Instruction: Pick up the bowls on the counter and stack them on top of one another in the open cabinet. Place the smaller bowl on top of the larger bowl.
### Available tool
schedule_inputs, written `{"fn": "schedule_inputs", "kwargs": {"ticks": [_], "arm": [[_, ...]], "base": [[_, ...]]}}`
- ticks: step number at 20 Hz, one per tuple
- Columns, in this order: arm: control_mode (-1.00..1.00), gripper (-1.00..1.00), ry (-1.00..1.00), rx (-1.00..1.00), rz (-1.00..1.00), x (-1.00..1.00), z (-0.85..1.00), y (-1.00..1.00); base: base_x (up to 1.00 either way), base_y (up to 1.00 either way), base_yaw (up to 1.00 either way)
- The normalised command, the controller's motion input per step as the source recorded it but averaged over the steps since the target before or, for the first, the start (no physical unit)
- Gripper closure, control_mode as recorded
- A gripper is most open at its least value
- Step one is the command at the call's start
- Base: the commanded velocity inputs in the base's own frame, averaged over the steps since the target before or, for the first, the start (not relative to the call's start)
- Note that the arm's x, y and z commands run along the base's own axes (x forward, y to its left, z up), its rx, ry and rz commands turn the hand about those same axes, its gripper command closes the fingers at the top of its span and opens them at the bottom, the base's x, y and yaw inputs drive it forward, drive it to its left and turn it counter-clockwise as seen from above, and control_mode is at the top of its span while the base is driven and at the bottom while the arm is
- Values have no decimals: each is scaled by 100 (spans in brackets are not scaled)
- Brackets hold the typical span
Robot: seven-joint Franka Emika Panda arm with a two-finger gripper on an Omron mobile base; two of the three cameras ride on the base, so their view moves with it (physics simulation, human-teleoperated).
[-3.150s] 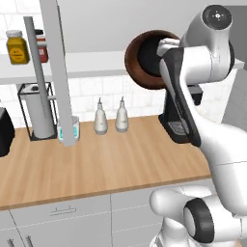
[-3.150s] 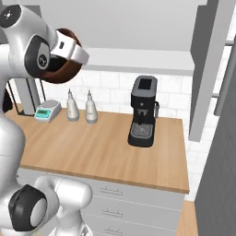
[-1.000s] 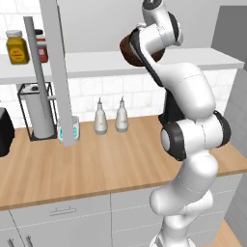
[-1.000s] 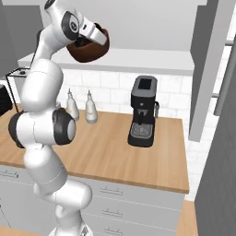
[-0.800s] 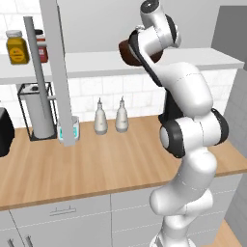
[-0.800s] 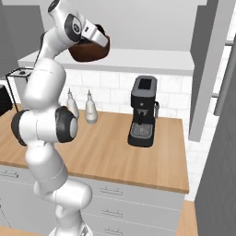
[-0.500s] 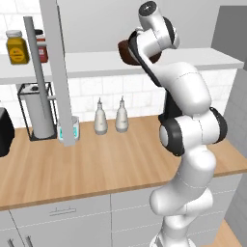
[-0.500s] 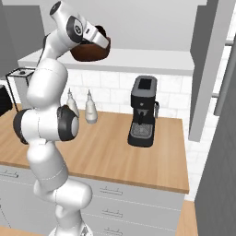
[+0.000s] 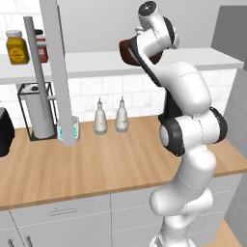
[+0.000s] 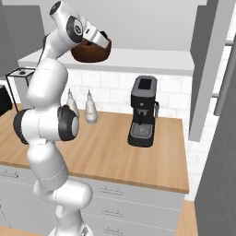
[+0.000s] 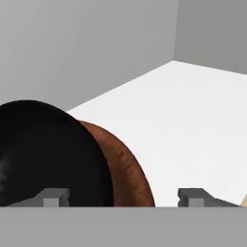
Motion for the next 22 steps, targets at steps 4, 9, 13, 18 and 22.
{"fn": "schedule_inputs", "kwargs": {"ticks": [4,9,13,18,22], "arm": [[-100,-100,-12,0,0,-26,11,0],[-100,-100,-22,0,0,-94,13,0],[-100,-100,-21,0,0,-100,3,0],[-100,-100,-15,0,5,-100,-1,0],[-100,-100,-2,0,13,-97,-6,-1]], "base": [[0,0,0],[0,0,0],[0,0,0],[0,0,0],[0,0,0]]}}
